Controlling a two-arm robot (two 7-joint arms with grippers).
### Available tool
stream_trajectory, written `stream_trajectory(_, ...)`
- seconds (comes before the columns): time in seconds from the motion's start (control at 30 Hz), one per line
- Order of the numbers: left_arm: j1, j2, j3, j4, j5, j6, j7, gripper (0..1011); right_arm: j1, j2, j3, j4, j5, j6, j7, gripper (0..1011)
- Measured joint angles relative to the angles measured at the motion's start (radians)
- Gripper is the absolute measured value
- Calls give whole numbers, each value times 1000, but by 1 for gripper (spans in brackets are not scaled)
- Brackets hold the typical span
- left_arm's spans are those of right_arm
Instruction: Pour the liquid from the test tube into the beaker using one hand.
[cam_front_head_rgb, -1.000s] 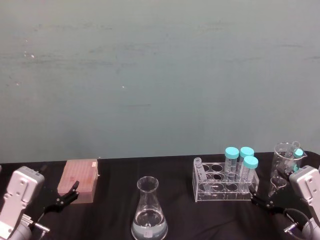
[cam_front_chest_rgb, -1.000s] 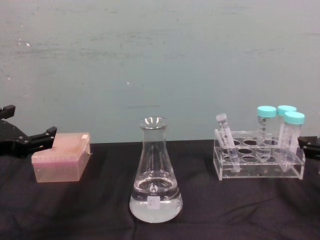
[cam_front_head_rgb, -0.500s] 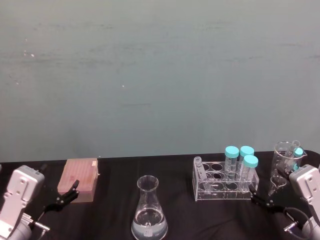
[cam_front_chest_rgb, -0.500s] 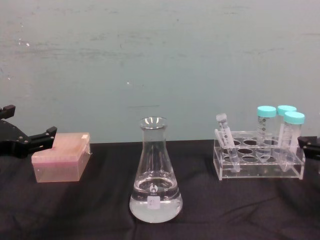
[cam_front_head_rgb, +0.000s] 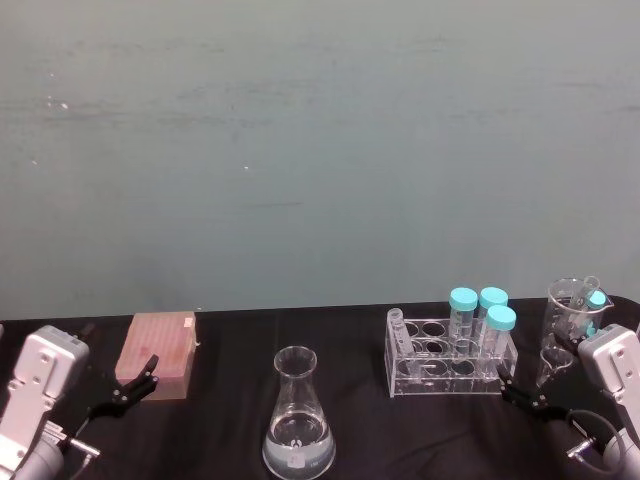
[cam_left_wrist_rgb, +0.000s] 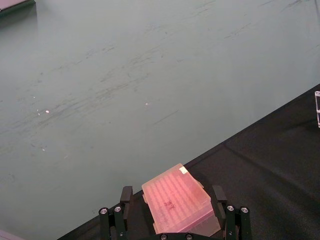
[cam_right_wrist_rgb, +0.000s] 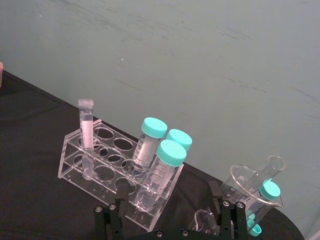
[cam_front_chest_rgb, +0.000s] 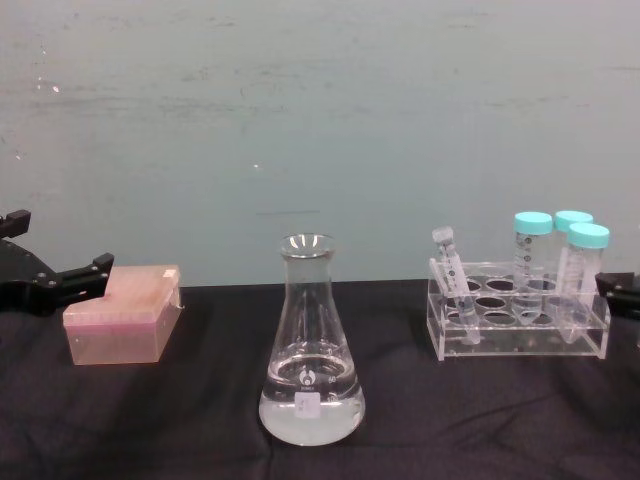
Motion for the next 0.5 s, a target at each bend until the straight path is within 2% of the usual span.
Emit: stream_trajectory(0.5,0,0,0,0,0,0,0,1000,0,0,0,0,0,0,0,1003)
